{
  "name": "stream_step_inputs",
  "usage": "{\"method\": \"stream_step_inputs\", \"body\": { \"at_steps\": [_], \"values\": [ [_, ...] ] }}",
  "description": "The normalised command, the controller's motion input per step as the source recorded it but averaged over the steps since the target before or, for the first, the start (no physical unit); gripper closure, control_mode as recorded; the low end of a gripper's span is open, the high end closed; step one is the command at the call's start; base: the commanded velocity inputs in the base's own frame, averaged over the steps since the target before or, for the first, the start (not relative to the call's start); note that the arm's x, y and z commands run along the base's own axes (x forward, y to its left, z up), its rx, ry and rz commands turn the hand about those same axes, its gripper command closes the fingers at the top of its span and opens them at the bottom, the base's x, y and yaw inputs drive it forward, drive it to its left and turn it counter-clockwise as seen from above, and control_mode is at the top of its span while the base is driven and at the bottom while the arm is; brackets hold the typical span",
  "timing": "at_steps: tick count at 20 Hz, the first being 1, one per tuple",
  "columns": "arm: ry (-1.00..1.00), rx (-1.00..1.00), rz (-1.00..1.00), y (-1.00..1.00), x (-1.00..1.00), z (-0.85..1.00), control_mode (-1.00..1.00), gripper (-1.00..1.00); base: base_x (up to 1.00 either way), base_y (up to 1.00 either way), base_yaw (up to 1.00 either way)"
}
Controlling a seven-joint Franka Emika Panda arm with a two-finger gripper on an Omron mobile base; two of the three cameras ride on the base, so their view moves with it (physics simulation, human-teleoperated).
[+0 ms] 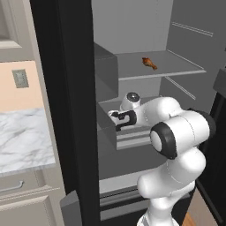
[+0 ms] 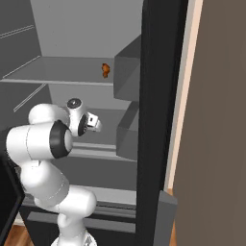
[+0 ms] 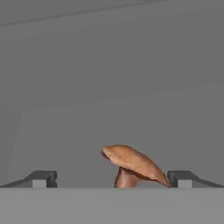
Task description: Place one mushroom and one chicken drumstick in each tupperware on the nearby counter, to pack two identical lunches.
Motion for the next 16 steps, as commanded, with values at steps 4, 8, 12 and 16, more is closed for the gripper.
{"method": "stream_step_inputs", "body": {
  "at_steps": [4, 8, 12, 16],
  "values": [
    [0.18, 0.00, -0.10, 0.01, 0.10, -0.58, -1.00, -1.00, 0.00, 0.00, 0.00],
    [0.20, 0.00, -0.14, 0.00, -0.52, -0.79, -1.00, -1.00, 0.00, 0.00, 0.00],
    [0.07, 0.00, -0.10, 0.00, -0.91, -0.74, -1.00, -1.00, 0.00, 0.00, 0.00],
    [0.00, 0.00, -0.06, 0.00, -0.62, -0.55, -1.00, -1.00, 0.00, 0.00, 0.00]
  ]
}}
